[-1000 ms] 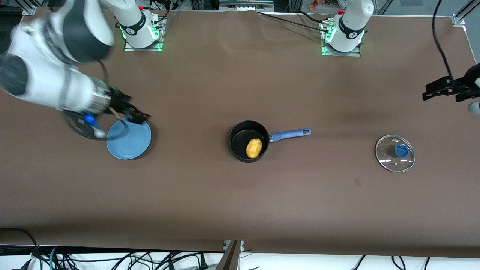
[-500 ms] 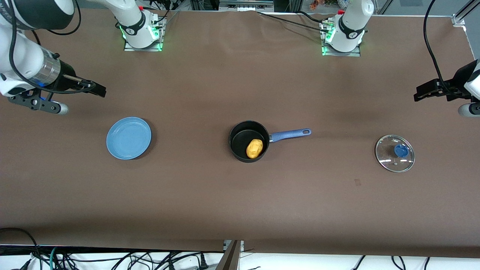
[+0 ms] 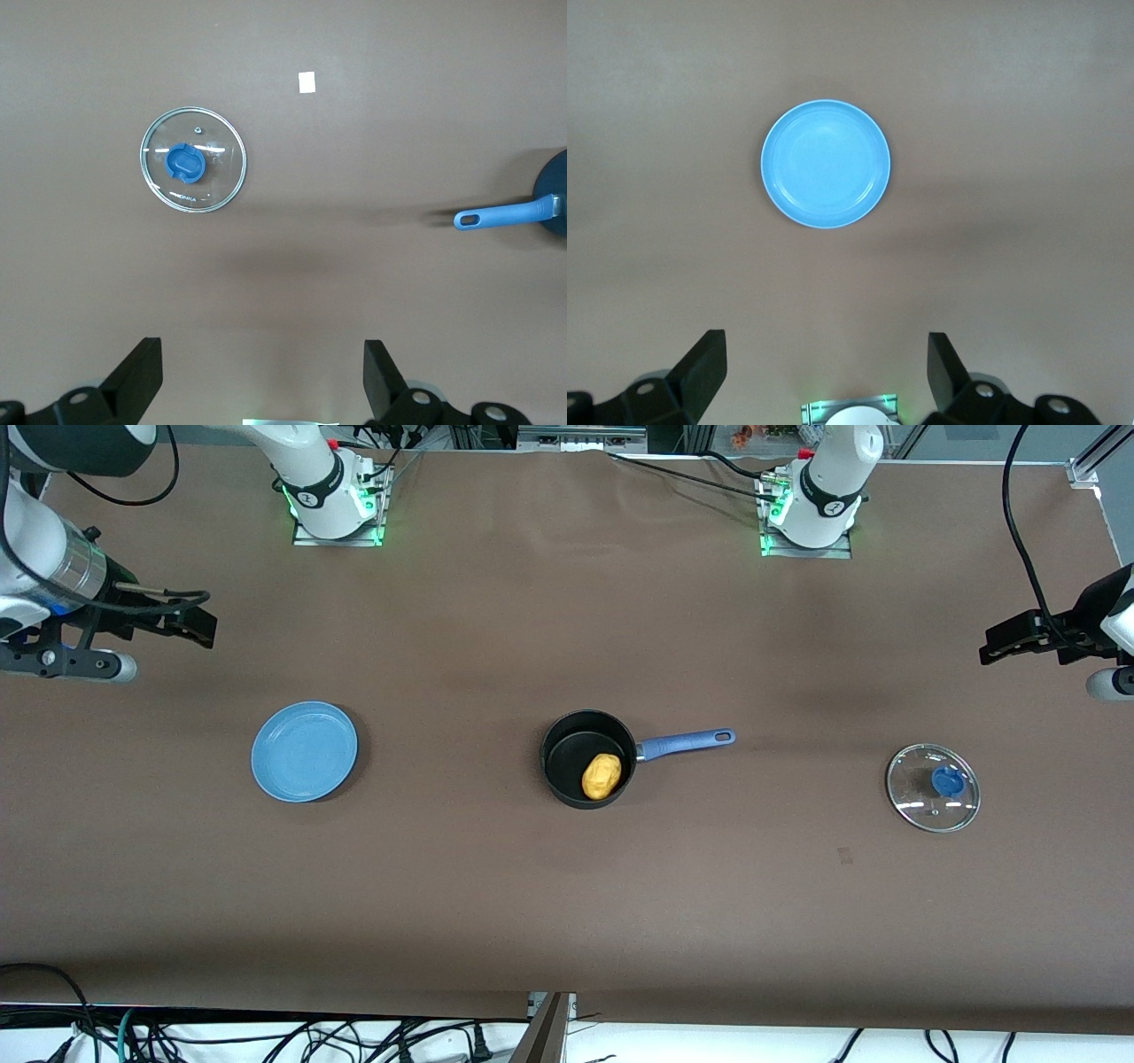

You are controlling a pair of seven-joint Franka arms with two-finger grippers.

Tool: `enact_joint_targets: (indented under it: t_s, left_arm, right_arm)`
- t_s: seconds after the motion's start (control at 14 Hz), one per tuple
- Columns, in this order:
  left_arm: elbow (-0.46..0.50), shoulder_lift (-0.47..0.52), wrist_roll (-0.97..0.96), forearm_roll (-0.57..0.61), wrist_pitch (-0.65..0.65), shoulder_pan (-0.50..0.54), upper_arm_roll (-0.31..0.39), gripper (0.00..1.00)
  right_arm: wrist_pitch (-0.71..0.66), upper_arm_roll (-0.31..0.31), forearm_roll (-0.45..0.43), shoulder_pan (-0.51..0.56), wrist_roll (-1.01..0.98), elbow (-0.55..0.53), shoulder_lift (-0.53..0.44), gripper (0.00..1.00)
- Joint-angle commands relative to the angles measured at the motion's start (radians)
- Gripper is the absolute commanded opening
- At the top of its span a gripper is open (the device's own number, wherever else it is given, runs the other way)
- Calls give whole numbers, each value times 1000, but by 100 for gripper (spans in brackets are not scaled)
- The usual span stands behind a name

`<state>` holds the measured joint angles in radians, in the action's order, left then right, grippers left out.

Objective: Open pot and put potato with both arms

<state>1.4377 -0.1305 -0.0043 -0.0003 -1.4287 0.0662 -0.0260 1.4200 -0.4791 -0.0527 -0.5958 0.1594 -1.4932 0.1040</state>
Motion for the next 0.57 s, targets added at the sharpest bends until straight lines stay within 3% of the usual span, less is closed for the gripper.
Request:
enact_joint_targets:
  t_s: [0.0,0.36,0.5]
  left_arm:
    - [-46,-28,-10,16,31,0,0,100]
    - [-49,-37,-11,16,33,-12,-3,100]
    - [-49,-37,-10,14,33,-11,-3,100]
  right_arm:
    - [-33,4,7,1,-12,16,-6,100]
    - [33,17,51,-1,-15,-42,-49,100]
    - [56,130,45,100,-17,-59,-63,100]
